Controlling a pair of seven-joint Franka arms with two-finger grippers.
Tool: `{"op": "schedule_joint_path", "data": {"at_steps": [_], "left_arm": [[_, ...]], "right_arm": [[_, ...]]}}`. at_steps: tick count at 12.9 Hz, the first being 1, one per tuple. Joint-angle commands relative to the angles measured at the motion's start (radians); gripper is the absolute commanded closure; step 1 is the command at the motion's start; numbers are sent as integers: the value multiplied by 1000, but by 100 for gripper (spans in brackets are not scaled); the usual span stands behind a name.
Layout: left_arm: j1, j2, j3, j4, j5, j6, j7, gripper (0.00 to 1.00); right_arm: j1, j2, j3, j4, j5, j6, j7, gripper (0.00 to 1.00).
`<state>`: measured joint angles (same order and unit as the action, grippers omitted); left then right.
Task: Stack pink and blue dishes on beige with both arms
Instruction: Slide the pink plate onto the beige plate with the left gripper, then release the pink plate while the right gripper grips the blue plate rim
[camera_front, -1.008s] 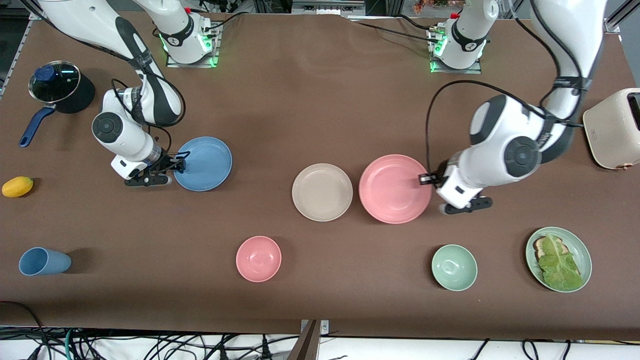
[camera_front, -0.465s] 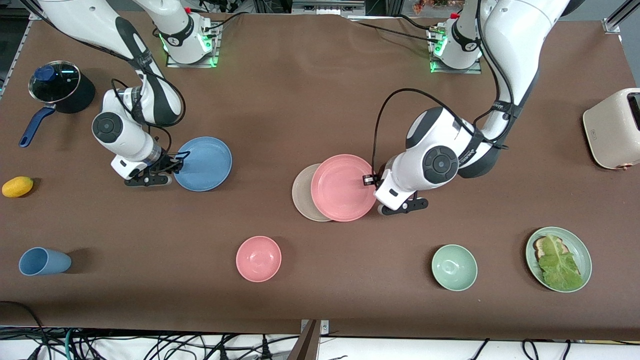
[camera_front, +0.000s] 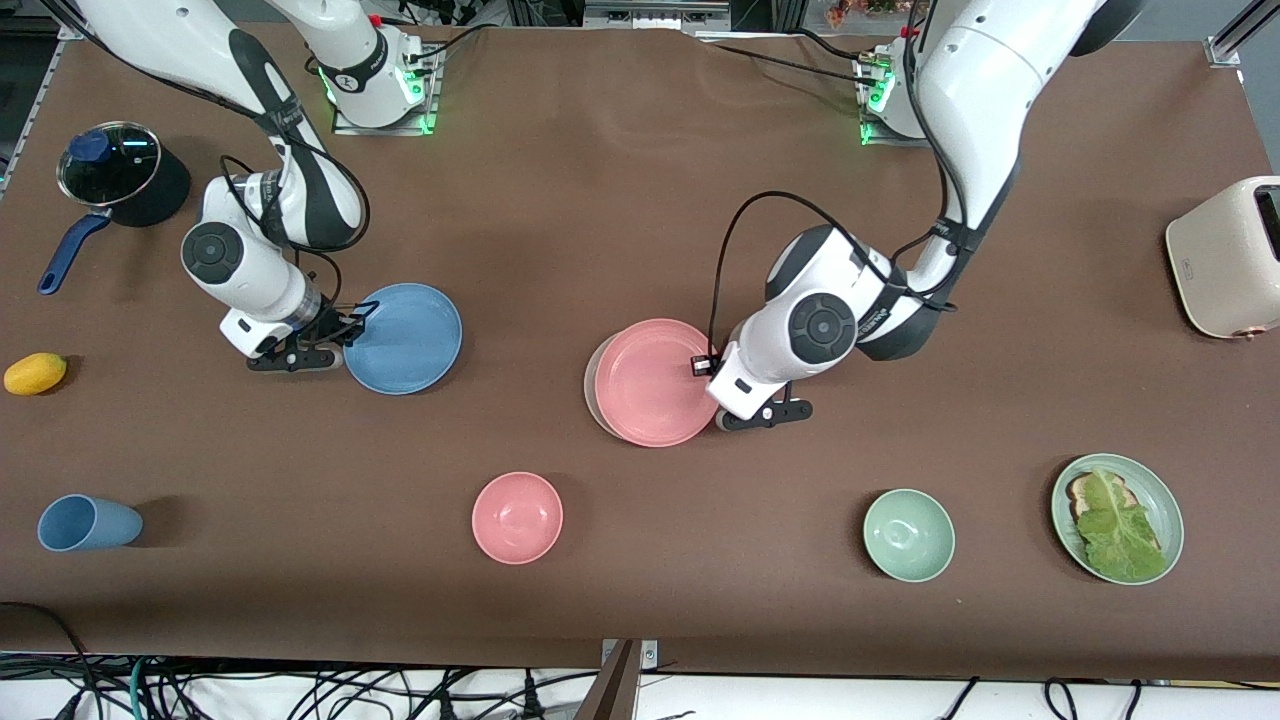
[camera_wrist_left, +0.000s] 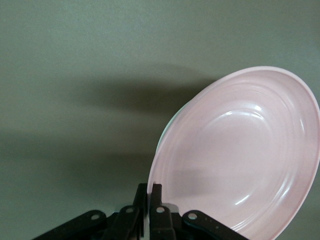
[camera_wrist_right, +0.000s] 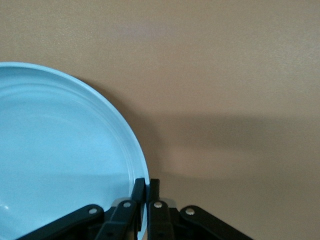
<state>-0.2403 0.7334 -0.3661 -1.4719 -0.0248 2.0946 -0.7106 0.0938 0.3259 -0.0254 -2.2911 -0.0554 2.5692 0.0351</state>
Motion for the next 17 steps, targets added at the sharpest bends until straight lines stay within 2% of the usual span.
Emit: {"op": "schedule_joint_path", "data": {"at_steps": [1, 3, 4, 6, 8, 9, 10, 11, 12, 17], "left_arm": [[-17, 40, 30, 44, 3, 7, -6, 100], [-14, 44, 32, 44, 5, 13, 0, 100], [-16, 44, 32, 44, 11, 13, 0, 100], [-30, 44, 30, 44, 19, 12, -12, 100], [-48, 44, 32, 44, 19, 12, -12, 100], [-51, 44, 30, 44, 19, 12, -12, 91], [-48, 44, 30, 44, 20, 12, -3, 46], [-45, 43, 32, 44, 23, 10, -1, 20], [-39, 40, 32, 44, 37, 7, -3, 0], [21, -3, 38, 33, 89, -31, -4, 0]], "right_arm": [[-6, -57, 15, -7, 0, -61, -1, 100], [-6, -103, 44, 60, -1, -172, -4, 100], [-6, -106, 70, 150, 2, -285, -4, 100], [13, -68, 85, 394, 61, -536, -4, 100], [35, -10, 85, 581, 104, -673, -4, 100], [50, 11, 85, 634, 124, -699, -1, 100], [64, 21, 85, 660, 141, -704, -1, 100], [75, 22, 85, 670, 163, -702, 5, 100], [92, 28, 85, 673, 183, -702, 24, 100], [196, 45, 85, 687, 203, -660, 188, 100]]}}
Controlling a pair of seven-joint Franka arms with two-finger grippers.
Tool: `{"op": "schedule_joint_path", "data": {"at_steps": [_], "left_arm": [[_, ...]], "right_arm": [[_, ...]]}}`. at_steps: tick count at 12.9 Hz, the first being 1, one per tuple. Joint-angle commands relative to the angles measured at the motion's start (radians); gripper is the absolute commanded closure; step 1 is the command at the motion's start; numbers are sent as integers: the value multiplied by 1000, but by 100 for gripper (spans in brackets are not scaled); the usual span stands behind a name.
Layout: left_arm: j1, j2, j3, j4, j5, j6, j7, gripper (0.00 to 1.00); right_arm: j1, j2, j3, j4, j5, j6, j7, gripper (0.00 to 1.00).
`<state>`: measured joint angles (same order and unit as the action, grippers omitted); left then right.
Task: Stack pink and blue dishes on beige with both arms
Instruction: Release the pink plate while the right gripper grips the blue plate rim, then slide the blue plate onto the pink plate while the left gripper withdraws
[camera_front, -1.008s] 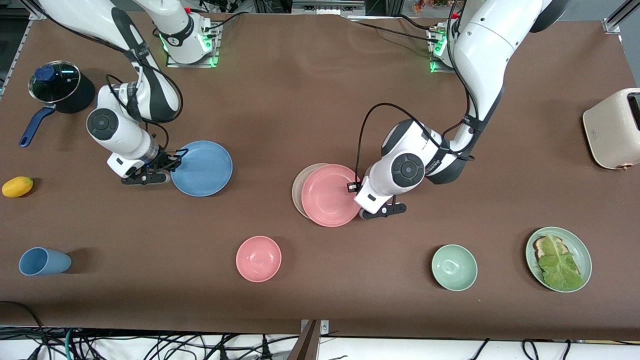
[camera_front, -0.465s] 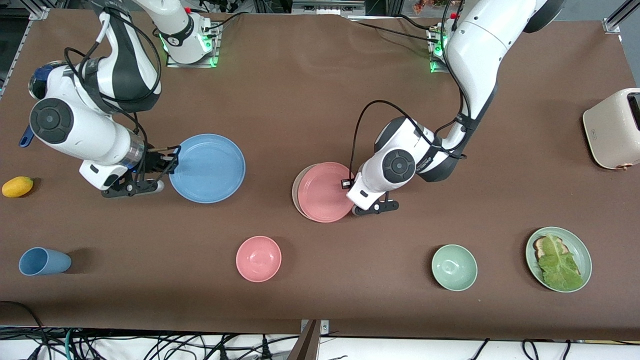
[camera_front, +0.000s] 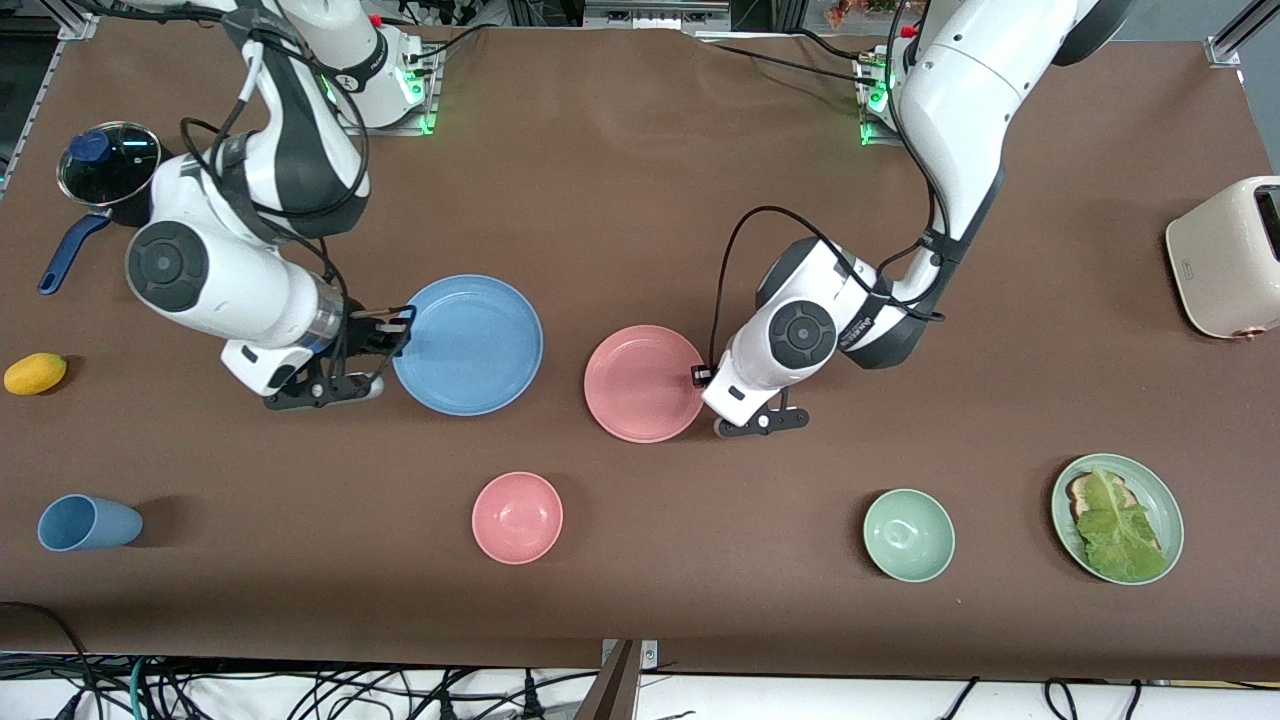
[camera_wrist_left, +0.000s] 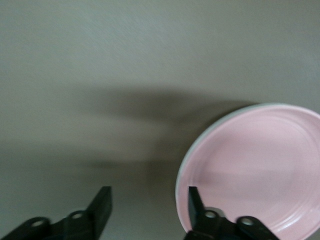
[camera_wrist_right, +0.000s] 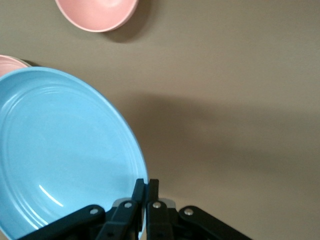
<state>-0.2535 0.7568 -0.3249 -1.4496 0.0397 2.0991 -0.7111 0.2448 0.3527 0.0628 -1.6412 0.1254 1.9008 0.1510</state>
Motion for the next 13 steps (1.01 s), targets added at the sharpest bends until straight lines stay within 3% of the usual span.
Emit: {"op": "schedule_joint_path", "data": {"at_steps": [1, 6, 9, 13], "left_arm": [[68, -43, -5, 6, 26, -62, 5, 0], [170, -76, -8, 3, 26, -126, 97, 0], [256, -114, -6, 3, 26, -229, 208, 0], [342, -122, 3, 3, 45, -266, 217, 0]], "right_arm": [[77, 25, -3, 37, 22, 38, 129, 100], [172, 81, 8, 37, 25, 130, 193, 100], [241, 169, 11, 46, 20, 280, 283, 100], [312, 265, 9, 118, 8, 357, 347, 100]]}}
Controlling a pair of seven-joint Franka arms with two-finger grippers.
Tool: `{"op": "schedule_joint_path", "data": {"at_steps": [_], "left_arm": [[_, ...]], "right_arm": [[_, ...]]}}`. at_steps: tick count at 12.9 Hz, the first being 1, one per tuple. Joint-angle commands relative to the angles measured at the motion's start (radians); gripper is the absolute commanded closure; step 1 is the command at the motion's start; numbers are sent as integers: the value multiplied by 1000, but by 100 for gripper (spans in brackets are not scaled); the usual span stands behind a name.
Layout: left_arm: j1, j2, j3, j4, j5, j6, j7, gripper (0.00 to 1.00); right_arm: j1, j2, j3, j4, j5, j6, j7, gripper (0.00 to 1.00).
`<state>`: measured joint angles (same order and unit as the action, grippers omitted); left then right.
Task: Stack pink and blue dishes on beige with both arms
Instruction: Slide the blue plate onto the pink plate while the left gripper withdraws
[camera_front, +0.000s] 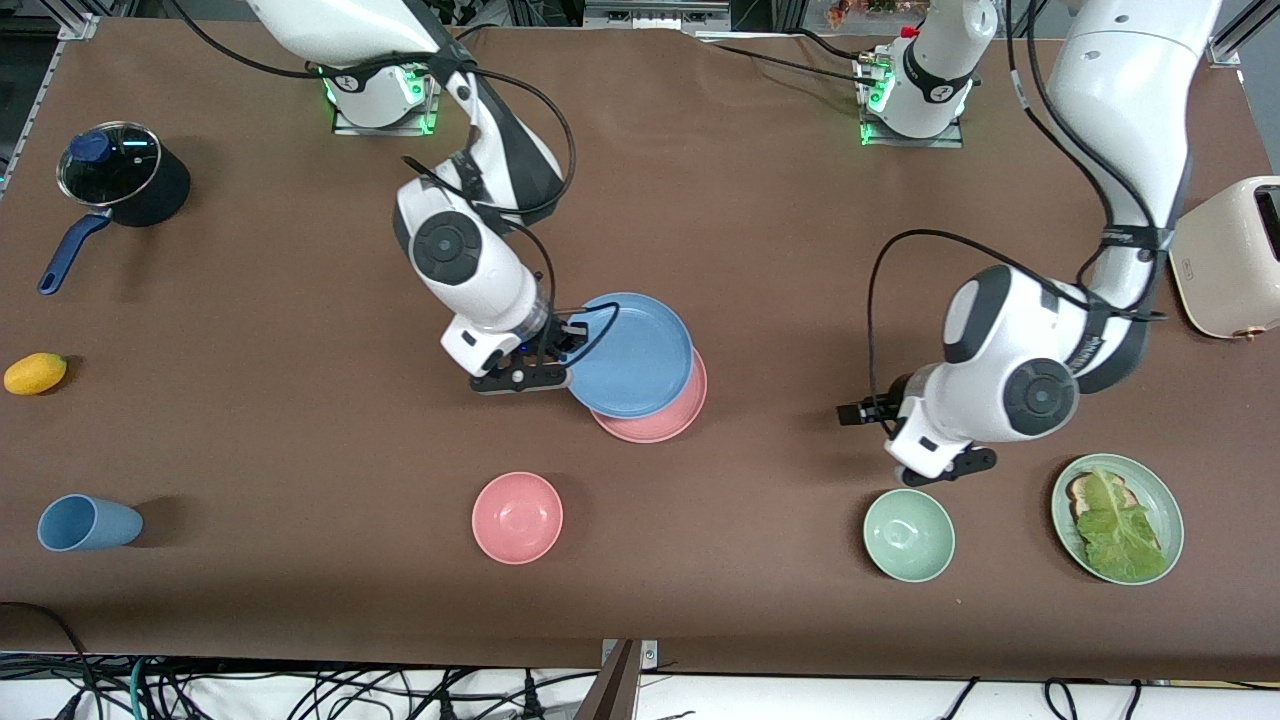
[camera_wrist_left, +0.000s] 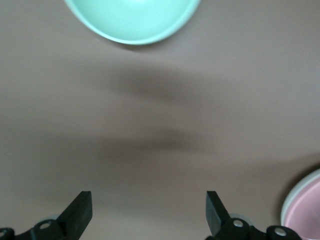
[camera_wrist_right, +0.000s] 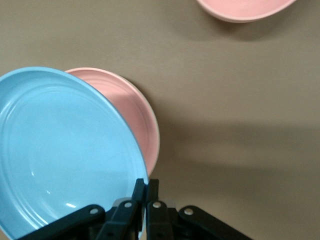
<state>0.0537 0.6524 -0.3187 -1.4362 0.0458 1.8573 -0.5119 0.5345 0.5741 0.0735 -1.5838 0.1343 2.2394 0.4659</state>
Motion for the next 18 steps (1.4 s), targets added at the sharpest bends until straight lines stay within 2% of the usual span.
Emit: {"op": "schedule_joint_path", "data": {"at_steps": [1, 4, 9, 12, 14, 16, 17, 18], "left_arm": [[47, -25, -7, -10, 78, -41, 18, 0], [95, -37, -5, -9, 88, -56, 39, 0], [179, -80, 0, -15, 85, -96, 252, 0], [187, -201, 69, -108, 66, -99, 419, 0], [192, -317, 72, -192, 65, -112, 481, 0], [193, -396, 75, -216, 63, -174, 483, 0], [192, -424, 87, -216, 31, -203, 484, 0], [184, -457, 110, -217, -10, -228, 492, 0]], "right_arm": [[41, 53, -3, 61, -7, 43, 51, 100], [50, 75, -4, 61, -56, 63, 54, 100], [48, 105, -4, 53, -110, 92, 51, 100], [56, 115, -4, 47, -116, 111, 53, 100], [56, 115, -6, 38, -117, 112, 53, 100], [56, 115, -6, 38, -117, 111, 51, 100], [56, 115, -6, 38, -119, 111, 51, 86], [56, 115, -6, 36, -119, 111, 48, 80]]}}
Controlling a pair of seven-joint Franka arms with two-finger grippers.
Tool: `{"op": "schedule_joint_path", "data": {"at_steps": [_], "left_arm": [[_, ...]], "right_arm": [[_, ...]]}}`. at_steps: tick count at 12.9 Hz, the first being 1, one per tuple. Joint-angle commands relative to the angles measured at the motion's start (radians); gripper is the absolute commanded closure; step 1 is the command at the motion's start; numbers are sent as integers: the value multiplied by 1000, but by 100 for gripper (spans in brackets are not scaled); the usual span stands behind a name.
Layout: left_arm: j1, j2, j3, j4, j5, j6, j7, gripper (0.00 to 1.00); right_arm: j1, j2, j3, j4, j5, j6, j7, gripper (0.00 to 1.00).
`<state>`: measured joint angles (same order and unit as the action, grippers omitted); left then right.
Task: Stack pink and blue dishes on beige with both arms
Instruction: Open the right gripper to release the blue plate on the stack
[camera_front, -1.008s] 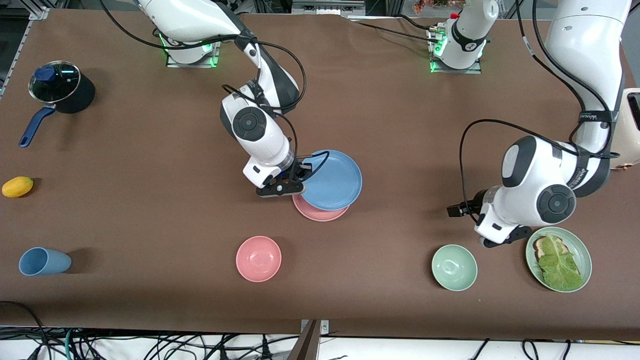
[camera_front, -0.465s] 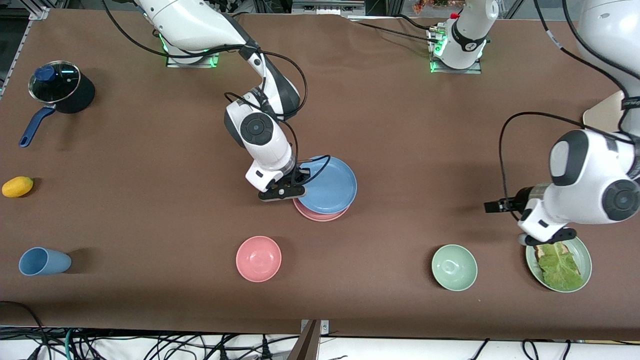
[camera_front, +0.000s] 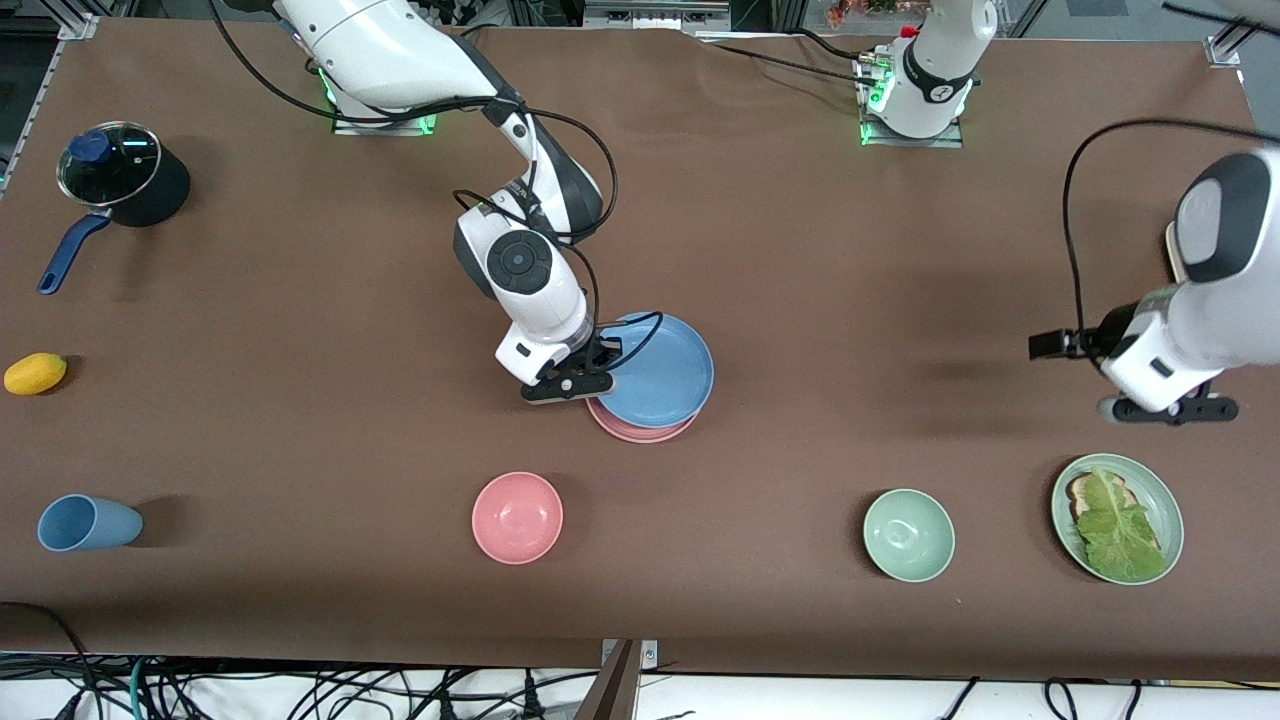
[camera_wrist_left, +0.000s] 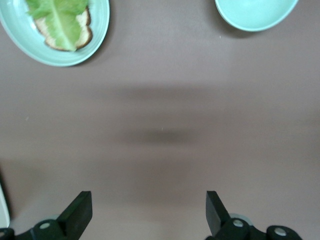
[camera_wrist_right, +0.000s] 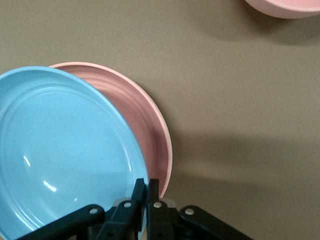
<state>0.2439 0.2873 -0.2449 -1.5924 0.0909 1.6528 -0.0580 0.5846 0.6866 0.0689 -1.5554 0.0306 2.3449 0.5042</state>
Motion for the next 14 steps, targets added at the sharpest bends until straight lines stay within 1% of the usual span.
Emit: {"op": "schedule_joint_path", "data": {"at_steps": [1, 2, 3, 4, 5, 6, 8, 9, 10, 12, 14], "left_arm": [[-14, -121, 45, -61, -60, -53, 55, 0], [-27, -154, 56, -61, -60, -60, 58, 0], [-66, -181, 91, -58, -65, -68, 55, 0], [-105, -200, 125, -52, -68, -79, 46, 0], [-132, -214, 154, -41, -69, -97, 44, 0], [-150, -235, 183, -40, -82, -119, 46, 0], [-152, -264, 190, -28, -114, -126, 46, 0], [-153, -272, 187, -14, -112, -131, 44, 0], [-152, -284, 185, -8, -111, -133, 47, 0], [-153, -290, 165, -4, -105, -133, 40, 0], [-152, -289, 164, -3, -102, -131, 30, 0]], "right_arm": [[6, 2, -1, 9, -15, 4, 10, 73], [6, 2, -1, 9, -15, 4, 8, 67], [3, 1, -1, 9, -15, 2, 7, 62], [3, -1, -3, 9, -15, 1, 4, 58], [0, -4, -3, 11, -14, 1, -1, 57], [-3, -9, -4, 14, -14, -4, -4, 50], [-8, -27, -9, 14, -14, -13, -7, 41], [-9, -35, -17, 15, -12, -22, -6, 24], [-9, -51, -24, 15, -12, -39, -4, 1], [-9, -96, -58, 20, -12, -108, -4, 0], [-9, -140, -113, 21, -14, -172, -9, 0]]}}
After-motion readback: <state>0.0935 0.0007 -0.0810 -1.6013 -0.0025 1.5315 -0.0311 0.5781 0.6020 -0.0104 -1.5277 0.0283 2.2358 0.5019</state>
